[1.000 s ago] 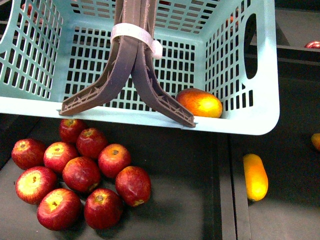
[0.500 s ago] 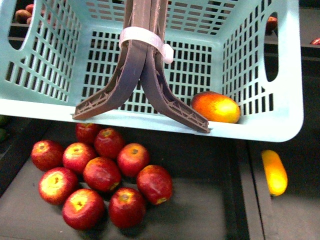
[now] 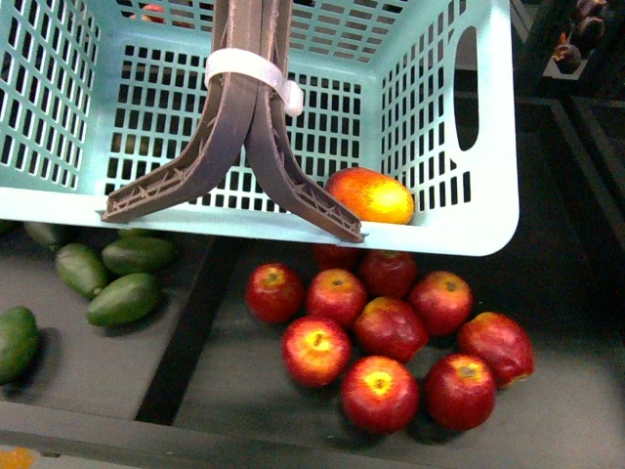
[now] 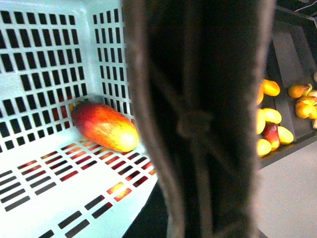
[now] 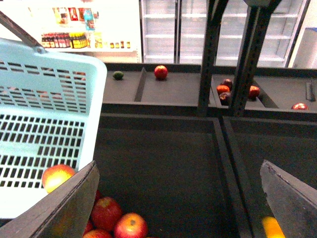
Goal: Pick mango and avocado into basket
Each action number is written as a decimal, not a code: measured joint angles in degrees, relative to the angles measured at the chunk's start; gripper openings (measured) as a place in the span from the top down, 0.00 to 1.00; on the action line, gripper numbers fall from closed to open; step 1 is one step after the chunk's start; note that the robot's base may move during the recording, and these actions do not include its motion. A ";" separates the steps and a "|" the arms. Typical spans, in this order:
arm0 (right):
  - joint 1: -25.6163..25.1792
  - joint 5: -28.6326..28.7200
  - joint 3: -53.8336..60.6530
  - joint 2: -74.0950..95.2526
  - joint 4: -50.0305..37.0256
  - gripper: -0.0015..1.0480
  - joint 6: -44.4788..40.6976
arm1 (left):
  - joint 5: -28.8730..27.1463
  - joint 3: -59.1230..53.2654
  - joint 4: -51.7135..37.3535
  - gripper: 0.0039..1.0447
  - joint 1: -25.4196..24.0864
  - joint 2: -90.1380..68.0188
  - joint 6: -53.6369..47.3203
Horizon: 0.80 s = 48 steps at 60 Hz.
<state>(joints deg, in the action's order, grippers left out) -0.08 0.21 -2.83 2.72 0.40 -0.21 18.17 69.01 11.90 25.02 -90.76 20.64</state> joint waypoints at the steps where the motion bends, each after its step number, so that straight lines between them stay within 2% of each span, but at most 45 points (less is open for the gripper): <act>1: 0.00 0.02 0.00 0.00 -0.02 0.07 0.02 | 0.15 0.00 0.00 0.95 0.00 0.00 0.07; 48: 0.00 0.07 -0.04 0.00 0.04 0.07 0.02 | 0.79 -0.02 -0.02 0.95 0.04 0.00 0.11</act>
<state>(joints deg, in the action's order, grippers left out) -0.08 0.27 -2.87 2.72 0.45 -0.19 18.96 68.99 11.88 25.06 -90.76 20.75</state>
